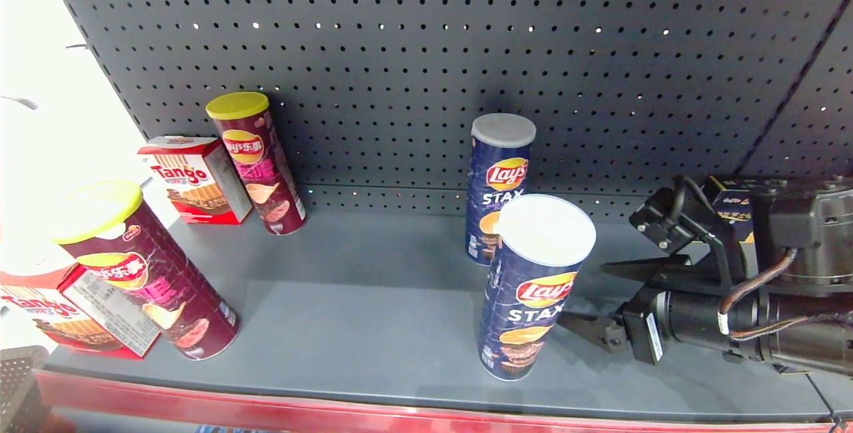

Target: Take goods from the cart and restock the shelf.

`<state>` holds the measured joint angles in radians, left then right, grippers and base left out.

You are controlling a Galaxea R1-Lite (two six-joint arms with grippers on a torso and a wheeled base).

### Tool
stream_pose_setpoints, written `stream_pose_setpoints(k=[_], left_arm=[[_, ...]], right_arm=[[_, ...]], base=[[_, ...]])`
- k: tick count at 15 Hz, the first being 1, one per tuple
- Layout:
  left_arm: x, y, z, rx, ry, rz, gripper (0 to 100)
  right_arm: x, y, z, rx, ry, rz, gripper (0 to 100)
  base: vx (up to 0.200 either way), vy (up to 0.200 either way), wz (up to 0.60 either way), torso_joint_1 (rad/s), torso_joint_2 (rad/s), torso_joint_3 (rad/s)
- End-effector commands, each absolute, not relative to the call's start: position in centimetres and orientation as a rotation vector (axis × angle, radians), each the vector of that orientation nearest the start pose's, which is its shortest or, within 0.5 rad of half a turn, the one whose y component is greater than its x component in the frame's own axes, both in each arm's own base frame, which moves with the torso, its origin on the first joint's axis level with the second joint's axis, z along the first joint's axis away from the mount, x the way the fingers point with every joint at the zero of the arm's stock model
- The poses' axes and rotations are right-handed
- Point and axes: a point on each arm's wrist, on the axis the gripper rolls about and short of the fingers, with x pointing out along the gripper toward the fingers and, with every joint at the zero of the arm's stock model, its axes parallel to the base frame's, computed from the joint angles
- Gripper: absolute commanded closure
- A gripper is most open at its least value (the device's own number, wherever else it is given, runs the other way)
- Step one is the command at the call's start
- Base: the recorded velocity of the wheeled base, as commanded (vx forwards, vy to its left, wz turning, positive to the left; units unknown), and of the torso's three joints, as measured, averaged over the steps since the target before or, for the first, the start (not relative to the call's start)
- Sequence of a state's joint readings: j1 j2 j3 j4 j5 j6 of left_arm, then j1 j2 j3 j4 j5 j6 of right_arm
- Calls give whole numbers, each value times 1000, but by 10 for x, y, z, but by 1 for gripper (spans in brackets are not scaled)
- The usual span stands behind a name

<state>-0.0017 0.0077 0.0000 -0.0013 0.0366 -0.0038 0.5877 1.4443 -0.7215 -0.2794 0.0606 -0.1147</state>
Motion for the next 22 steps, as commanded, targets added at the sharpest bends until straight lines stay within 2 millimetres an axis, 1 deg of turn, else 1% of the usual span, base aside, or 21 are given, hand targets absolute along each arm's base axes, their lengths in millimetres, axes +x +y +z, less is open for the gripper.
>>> stream_pose_setpoints(k=[1,10,11,13,22], left_arm=[[-22,1,76,-4,9,35,0],[-22,1,76,-4,9,35,0],[-22,1,76,-4,9,35,0],[-22,1,76,-4,9,35,0],[-22,1,76,-4,9,35,0]], right_arm=[[196,134,193,-230,406,671,0],[191,135,191,-235,410,686,0],[194,131,193,-229,406,663,0],[197,130,193,-226,406,654,0],[189,142,189,-243,417,711,0]], base=[[0,0,0,0,0,0],[0,0,0,0,0,0],[0,0,0,0,0,0],[0,0,0,0,0,0],[0,0,0,0,0,0]])
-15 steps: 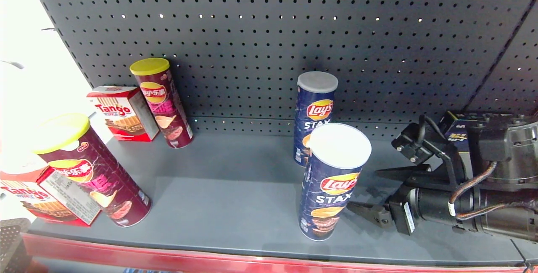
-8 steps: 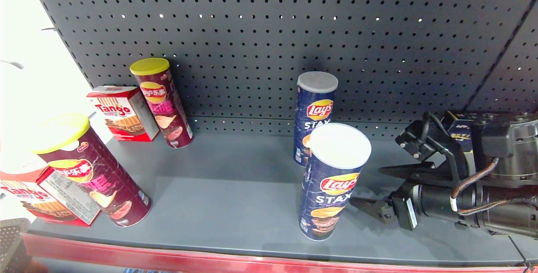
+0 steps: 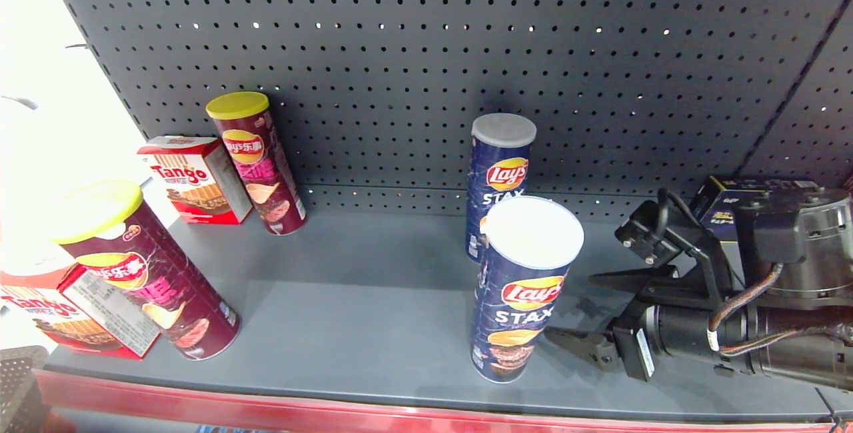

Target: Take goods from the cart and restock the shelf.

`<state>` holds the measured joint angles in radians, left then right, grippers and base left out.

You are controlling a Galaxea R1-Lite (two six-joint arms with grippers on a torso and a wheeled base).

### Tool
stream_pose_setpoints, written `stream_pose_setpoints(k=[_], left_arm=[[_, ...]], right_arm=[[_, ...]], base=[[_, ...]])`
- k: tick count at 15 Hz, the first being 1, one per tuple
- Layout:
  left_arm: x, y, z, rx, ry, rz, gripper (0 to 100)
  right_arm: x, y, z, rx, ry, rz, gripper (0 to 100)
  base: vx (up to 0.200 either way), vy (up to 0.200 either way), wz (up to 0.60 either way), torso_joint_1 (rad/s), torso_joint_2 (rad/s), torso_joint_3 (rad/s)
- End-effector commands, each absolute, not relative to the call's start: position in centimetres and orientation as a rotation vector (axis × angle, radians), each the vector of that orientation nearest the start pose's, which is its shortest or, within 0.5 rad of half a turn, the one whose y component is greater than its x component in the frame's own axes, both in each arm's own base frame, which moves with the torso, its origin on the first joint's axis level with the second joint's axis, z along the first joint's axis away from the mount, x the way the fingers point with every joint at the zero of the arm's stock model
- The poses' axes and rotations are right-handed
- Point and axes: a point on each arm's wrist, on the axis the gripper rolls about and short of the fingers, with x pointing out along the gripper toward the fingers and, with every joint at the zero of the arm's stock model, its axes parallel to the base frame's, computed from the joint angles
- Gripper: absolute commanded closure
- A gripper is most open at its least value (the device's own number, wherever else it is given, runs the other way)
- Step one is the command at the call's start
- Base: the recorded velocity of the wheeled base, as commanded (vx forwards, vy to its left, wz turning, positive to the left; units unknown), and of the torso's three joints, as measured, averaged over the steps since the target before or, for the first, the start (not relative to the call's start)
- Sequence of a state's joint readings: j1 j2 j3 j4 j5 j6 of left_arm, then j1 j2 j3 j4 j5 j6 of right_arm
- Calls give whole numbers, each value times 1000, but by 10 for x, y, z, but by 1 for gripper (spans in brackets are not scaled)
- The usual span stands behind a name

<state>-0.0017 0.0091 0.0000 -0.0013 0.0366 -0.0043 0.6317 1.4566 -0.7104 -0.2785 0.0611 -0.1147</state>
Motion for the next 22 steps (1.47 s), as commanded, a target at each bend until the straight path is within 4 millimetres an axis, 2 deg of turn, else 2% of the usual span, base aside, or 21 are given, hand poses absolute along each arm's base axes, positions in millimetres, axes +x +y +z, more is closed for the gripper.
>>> stream_pose_setpoints(k=[1,9,14,22], left_arm=[[-22,1,76,-4,9,35,0],[-22,1,76,-4,9,37,0],[-22,1,76,-4,8,37,0],[-22,1,76,-4,9,37,0]], right_arm=[[189,142,188,-244,418,713,0],[186,130,192,-230,401,676,0],[197,137,193,-232,405,678,0],[194,140,191,-258,402,698,0]], base=[[0,0,0,0,0,0],[0,0,0,0,0,0],[0,0,0,0,0,0],[0,0,0,0,0,0]])
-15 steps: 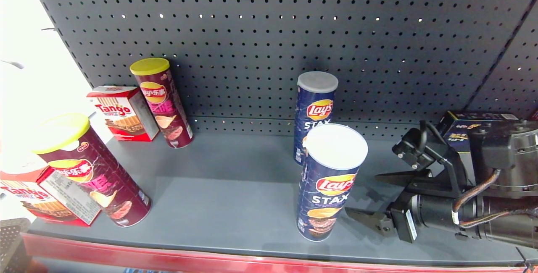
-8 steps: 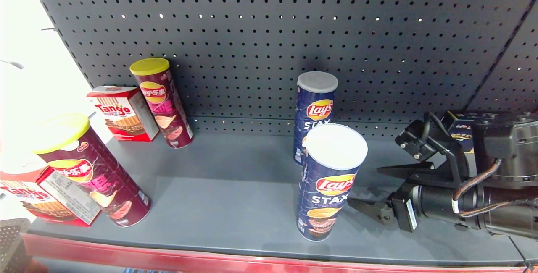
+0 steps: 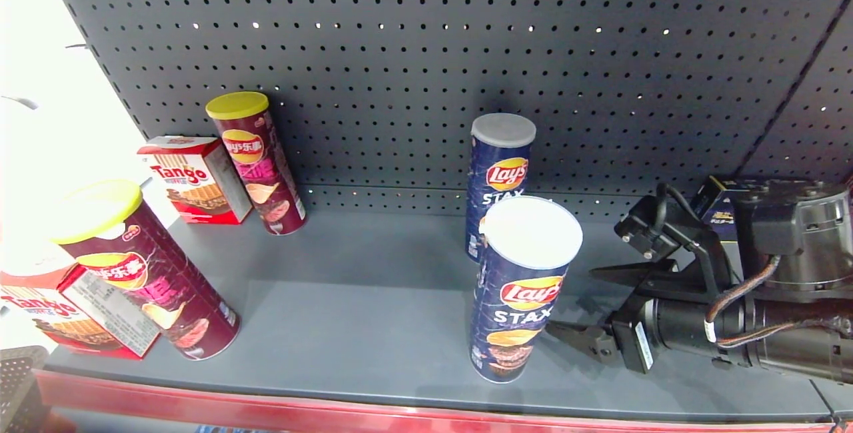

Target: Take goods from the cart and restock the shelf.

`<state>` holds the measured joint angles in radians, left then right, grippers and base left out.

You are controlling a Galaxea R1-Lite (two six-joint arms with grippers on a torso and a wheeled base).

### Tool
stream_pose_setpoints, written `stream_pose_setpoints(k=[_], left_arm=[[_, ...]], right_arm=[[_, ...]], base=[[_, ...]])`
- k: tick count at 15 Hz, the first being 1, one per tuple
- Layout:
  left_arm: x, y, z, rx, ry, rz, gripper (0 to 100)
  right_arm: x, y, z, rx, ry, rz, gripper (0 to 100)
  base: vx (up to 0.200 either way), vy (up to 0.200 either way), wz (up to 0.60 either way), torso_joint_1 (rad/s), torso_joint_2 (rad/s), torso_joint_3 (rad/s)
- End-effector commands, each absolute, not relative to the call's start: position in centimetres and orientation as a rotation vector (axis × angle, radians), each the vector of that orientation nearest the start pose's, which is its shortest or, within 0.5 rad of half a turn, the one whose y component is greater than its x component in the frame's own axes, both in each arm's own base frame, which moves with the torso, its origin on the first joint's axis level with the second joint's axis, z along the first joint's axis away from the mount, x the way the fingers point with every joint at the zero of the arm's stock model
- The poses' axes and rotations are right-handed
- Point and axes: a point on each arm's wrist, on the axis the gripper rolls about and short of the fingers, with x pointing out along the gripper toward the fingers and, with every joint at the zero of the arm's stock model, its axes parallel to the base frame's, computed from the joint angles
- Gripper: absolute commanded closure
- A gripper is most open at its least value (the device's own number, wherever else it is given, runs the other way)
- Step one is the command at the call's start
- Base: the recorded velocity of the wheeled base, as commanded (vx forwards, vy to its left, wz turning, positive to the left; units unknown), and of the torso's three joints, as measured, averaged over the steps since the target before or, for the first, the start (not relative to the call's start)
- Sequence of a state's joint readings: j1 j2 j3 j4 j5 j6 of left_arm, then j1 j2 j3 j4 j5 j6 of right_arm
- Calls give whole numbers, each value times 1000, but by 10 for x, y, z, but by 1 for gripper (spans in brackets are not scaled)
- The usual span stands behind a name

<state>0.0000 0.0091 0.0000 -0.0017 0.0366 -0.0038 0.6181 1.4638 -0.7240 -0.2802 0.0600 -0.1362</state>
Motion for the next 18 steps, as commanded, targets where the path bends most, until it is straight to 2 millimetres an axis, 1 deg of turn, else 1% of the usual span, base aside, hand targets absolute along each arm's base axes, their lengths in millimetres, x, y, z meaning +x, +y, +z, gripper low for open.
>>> stream_pose_setpoints(k=[1,7,9,11,13,14,15,16,17,18], left_arm=[[-22,1,76,-4,9,35,0],[-22,1,76,-4,9,37,0],[-22,1,76,-4,8,38,0],[-22,1,76,-6,8,38,0],[-22,1,76,-4,8,37,0],[-22,1,76,-4,8,37,0],[-22,1,76,-4,9,35,0],[-22,1,76,-4,9,34,0],[-22,1,76,-4,9,34,0],[-22,1,76,-4,9,34,0]], right_arm=[[196,141,192,-258,402,698,0],[196,141,190,-259,407,698,0],[195,135,192,-250,399,678,0],[193,111,208,-213,335,591,0],[187,74,232,-169,223,445,0],[181,61,241,-156,179,388,0],[158,35,258,-140,85,273,0],[140,22,263,-138,36,212,0],[110,12,263,-137,-27,144,0],[83,7,253,-135,-64,82,0]], base=[[0,0,0,0,0,0],[0,0,0,0,0,0],[0,0,0,0,0,0],[0,0,0,0,0,0],[0,0,0,0,0,0],[0,0,0,0,0,0],[0,0,0,0,0,0],[0,0,0,0,0,0],[0,0,0,0,0,0],[0,0,0,0,0,0]])
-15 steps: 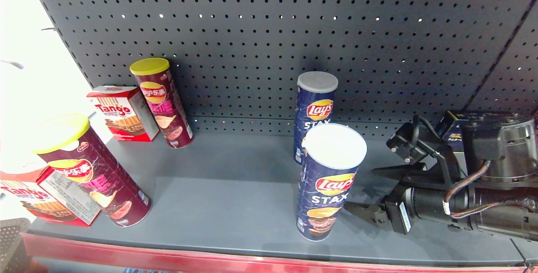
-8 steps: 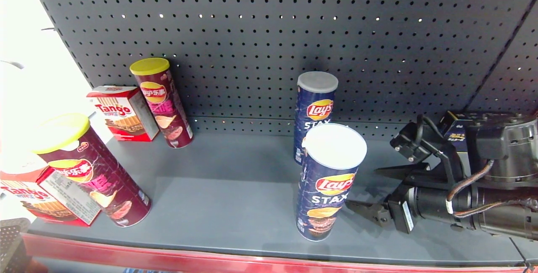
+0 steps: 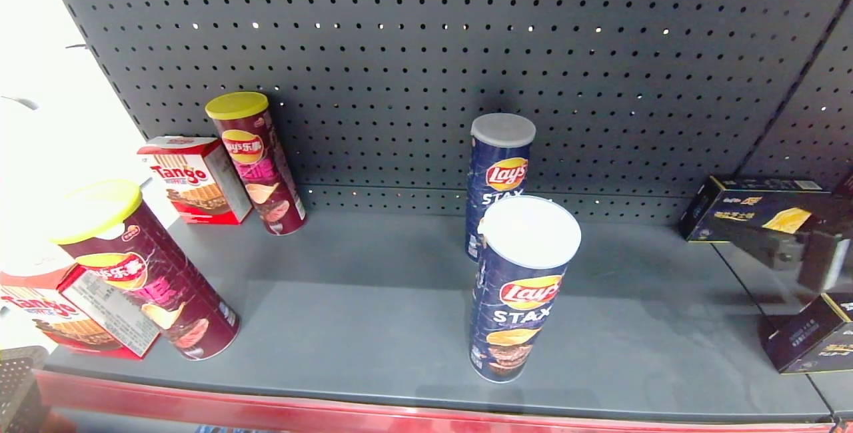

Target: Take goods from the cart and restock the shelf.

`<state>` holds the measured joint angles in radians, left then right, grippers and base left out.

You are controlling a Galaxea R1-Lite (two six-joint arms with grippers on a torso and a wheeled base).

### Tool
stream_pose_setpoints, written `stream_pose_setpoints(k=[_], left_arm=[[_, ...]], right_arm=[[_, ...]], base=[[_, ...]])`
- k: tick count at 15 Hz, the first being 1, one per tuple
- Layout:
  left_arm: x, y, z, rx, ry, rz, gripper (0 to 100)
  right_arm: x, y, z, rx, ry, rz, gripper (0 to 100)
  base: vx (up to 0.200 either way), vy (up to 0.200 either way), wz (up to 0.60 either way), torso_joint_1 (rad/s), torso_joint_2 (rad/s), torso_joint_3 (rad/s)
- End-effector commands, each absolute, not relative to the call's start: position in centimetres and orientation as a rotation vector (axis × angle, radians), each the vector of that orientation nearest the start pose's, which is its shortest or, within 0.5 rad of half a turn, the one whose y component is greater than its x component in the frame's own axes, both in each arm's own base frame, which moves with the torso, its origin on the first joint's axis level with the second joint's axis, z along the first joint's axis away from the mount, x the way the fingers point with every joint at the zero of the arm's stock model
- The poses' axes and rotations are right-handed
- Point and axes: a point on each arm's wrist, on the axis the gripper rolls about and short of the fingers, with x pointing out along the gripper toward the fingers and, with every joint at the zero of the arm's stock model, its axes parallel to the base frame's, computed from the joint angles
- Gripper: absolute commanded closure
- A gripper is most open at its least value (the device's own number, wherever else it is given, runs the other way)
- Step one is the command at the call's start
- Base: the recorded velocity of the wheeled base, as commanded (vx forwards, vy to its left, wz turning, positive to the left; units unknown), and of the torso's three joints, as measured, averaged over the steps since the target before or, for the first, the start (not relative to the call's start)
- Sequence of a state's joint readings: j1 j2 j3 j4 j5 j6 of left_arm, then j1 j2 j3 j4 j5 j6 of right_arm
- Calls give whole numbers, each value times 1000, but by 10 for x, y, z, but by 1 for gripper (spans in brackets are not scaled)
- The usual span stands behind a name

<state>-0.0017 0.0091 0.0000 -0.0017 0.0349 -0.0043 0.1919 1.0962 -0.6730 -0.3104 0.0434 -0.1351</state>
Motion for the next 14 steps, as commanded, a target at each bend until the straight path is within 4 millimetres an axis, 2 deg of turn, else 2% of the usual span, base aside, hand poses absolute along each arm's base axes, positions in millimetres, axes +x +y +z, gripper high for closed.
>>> stream_pose_setpoints(k=[1,3,6,7,9,11,14], left_arm=[[-22,1,76,-4,9,34,0],[-22,1,76,-4,9,34,0],[-22,1,76,-4,6,37,0],[-22,1,76,-4,6,37,0],[-22,1,76,-4,6,35,0],[-22,1,76,-4,6,38,0],[-22,1,76,-4,6,37,0]], right_arm=[[59,4,235,-133,-83,45,0],[18,0,186,-132,-91,8,0],[-25,-3,125,-119,-85,5,0],[-24,-3,111,-82,-55,-4,0],[-18,-3,99,-34,-73,-3,0],[-16,-2,82,-21,37,5,0],[-16,-2,77,-23,87,25,0]], base=[[0,0,0,0,0,0],[0,0,0,0,0,0],[0,0,0,0,0,0],[0,0,0,0,0,0],[0,0,0,0,0,0],[0,0,0,0,0,0],[0,0,0,0,0,0]])
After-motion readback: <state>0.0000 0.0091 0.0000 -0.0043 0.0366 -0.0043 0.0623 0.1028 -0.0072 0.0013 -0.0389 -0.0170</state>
